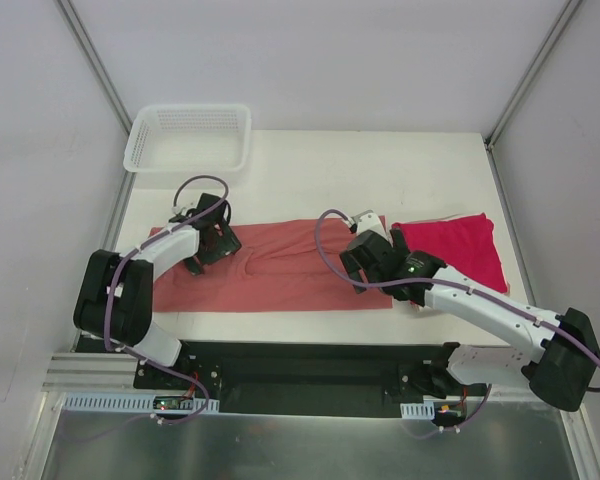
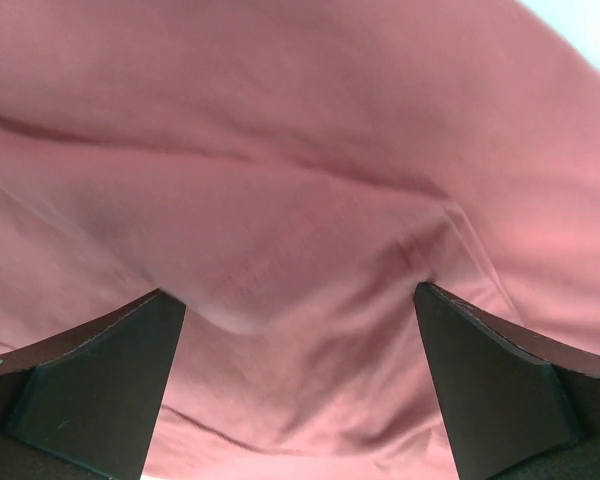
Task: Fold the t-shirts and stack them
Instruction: Fold the other side of the tshirt into a rectangle, then rotate the tshirt 90 degrees
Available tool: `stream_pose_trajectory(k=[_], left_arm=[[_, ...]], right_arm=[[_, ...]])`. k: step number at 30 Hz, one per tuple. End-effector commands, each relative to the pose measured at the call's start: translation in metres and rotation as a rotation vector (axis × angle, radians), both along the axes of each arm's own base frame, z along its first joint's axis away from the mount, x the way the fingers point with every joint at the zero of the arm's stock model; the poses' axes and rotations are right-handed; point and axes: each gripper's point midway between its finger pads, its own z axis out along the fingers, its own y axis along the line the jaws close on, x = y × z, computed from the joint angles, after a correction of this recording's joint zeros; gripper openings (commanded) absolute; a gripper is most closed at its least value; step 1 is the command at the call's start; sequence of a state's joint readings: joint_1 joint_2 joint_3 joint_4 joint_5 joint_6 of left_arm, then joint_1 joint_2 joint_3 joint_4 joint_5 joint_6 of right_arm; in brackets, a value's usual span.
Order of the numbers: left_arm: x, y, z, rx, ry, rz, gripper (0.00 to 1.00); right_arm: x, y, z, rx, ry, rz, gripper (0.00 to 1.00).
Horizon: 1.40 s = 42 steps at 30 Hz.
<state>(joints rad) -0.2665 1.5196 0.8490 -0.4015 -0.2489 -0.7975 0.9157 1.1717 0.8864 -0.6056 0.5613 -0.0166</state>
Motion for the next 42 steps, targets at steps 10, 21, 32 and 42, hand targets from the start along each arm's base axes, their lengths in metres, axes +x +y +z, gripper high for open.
stream_pose_trajectory(k=[10,21,32,42], left_arm=[[0.075,0.048,0.048,0.065,-0.145,0.127,0.99],[0.073,0.049,0.063,-0.025,-0.182,0.164,0.99],[-0.026,0.007,0.029,-0.164,-0.129,0.181,0.99],[0.012,-0.018,-0.013,-0.177,0.013,0.126,0.99]], right_arm=[[0.005,0.0,-0.001,-0.022,0.003,-0.02,0.97],[0.01,0.0,0.001,-0.009,-0.001,-0.039,0.97],[0.101,0.064,-0.027,0.202,0.191,-0.136,0.97],[0.129,0.079,-0.086,0.301,0.418,-0.189,0.97]])
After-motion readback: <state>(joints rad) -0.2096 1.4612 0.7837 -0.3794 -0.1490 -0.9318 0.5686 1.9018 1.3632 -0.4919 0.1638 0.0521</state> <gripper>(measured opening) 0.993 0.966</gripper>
